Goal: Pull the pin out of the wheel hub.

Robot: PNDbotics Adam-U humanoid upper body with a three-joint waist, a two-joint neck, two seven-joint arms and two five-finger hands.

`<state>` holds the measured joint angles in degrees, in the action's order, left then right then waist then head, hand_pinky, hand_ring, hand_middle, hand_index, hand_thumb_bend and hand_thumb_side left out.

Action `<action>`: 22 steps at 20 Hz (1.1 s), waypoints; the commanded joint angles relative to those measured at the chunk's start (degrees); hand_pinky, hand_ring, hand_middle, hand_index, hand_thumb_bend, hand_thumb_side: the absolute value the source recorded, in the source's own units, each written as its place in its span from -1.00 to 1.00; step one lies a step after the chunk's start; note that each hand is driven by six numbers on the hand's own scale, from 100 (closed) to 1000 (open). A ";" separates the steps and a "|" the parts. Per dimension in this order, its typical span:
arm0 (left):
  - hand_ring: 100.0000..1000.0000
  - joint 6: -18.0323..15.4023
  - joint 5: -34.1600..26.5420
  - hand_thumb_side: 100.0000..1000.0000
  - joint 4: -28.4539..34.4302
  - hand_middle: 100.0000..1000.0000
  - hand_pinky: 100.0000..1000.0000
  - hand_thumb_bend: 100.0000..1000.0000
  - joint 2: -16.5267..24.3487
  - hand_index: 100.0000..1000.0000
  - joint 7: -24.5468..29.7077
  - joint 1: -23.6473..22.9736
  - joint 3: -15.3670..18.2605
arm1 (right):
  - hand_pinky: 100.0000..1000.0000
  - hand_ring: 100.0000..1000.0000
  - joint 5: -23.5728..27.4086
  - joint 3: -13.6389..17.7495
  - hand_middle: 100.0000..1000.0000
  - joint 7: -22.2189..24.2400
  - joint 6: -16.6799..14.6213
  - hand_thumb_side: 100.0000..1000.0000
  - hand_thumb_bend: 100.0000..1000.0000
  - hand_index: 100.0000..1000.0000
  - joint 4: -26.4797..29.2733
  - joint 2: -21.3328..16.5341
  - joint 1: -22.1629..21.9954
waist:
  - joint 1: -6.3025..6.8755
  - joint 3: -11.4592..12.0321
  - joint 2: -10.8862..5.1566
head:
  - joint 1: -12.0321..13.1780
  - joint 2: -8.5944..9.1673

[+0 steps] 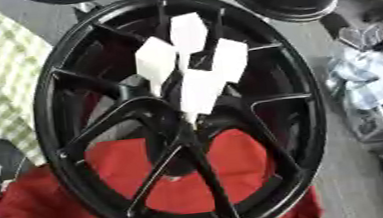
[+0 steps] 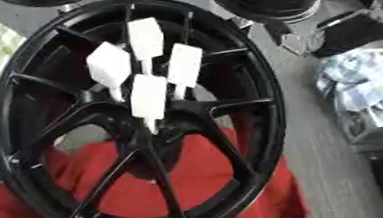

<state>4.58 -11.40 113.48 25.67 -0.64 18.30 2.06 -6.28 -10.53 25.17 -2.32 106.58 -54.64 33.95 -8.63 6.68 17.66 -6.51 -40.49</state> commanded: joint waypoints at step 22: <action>0.32 1.48 0.89 0.39 1.11 0.20 0.08 -1.00 0.82 0.50 -4.71 -4.60 4.10 | 0.86 0.72 -10.60 -4.79 0.51 8.07 14.06 -0.49 -1.00 0.65 -4.40 17.20 8.29 | 1.30 -5.05 -4.13 | 6.40 -2.22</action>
<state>6.08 -10.81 113.49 25.63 -5.00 13.50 5.52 -15.94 -15.75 32.97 11.15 100.89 -36.82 41.71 -7.88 1.67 14.95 -0.47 -43.17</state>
